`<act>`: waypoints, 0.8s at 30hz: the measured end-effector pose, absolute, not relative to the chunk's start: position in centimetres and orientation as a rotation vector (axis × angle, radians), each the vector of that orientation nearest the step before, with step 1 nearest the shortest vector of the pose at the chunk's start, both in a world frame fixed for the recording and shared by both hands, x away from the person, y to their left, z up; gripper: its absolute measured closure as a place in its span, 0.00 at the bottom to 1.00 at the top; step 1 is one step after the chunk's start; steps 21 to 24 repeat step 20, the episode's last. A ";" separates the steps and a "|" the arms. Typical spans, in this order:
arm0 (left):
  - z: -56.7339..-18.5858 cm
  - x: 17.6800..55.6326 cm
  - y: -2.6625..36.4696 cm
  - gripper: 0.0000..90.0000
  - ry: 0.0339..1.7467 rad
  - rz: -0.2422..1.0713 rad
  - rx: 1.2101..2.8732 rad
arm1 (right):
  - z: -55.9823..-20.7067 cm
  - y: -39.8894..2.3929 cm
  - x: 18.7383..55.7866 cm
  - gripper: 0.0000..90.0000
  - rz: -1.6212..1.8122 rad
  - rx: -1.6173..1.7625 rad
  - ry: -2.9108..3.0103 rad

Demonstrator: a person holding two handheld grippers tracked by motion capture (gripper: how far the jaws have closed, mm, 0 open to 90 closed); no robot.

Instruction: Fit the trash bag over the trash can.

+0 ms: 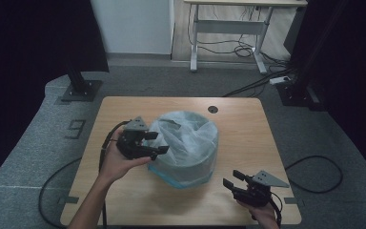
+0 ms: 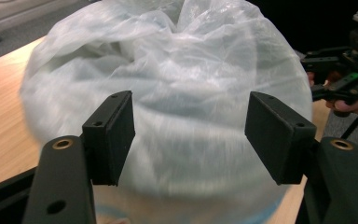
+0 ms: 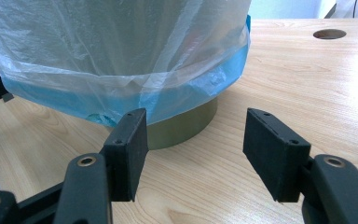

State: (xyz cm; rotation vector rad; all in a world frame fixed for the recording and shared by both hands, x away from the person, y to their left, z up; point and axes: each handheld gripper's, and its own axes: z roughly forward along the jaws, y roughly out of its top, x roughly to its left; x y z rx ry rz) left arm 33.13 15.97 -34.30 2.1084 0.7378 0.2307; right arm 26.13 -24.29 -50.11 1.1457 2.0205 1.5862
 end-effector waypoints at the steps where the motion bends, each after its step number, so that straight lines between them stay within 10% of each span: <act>1: -34.3 33.0 16.2 0.37 0.738 0.234 2.104 | -50.1 -24.2 26.1 0.43 1.584 1.149 2.022; 24: -36.1 30.6 21.6 0.36 0.804 0.263 2.059 | -50.6 -23.9 26.4 0.43 1.567 1.162 2.036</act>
